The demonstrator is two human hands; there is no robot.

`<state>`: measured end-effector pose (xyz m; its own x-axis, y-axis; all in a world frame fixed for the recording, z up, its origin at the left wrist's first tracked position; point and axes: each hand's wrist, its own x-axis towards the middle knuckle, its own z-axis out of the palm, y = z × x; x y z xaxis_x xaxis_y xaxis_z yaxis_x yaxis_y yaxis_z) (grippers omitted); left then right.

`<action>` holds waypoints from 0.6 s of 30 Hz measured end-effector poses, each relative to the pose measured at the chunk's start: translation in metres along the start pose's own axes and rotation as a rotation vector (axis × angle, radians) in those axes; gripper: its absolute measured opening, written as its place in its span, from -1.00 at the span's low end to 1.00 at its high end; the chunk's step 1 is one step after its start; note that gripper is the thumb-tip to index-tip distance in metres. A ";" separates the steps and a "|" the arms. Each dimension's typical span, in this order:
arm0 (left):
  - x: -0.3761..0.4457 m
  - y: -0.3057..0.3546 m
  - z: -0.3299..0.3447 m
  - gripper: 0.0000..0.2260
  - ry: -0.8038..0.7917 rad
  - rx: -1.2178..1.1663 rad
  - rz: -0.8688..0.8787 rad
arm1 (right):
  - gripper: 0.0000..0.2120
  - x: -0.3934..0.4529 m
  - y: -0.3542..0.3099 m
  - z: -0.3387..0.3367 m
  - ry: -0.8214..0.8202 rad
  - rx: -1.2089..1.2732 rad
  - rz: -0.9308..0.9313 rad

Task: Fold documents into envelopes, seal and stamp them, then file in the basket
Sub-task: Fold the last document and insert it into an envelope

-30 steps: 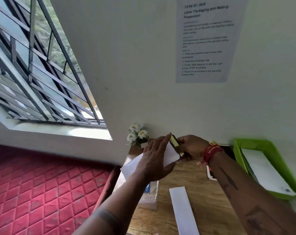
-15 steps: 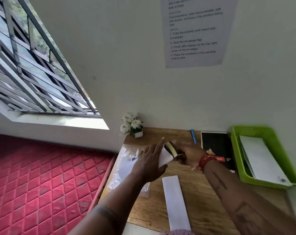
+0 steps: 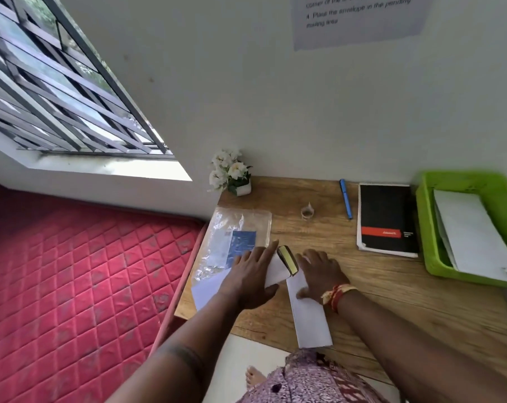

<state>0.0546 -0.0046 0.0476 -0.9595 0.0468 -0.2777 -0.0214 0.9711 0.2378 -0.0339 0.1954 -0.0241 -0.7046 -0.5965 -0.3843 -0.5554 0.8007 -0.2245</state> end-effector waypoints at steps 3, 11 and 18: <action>-0.005 0.000 0.005 -0.02 0.001 -0.006 -0.001 | -0.08 0.014 0.005 -0.020 -0.039 0.026 0.084; -0.008 -0.006 0.002 -0.01 0.040 -0.030 -0.002 | -0.73 0.020 0.033 -0.042 -0.084 0.462 0.382; 0.002 -0.009 -0.009 0.02 0.052 -0.050 -0.049 | -0.75 0.018 0.052 -0.083 0.242 1.039 0.427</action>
<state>0.0503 -0.0158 0.0536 -0.9704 -0.0137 -0.2412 -0.0811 0.9589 0.2719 -0.1123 0.2217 0.0320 -0.8765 -0.1705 -0.4503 0.3027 0.5321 -0.7907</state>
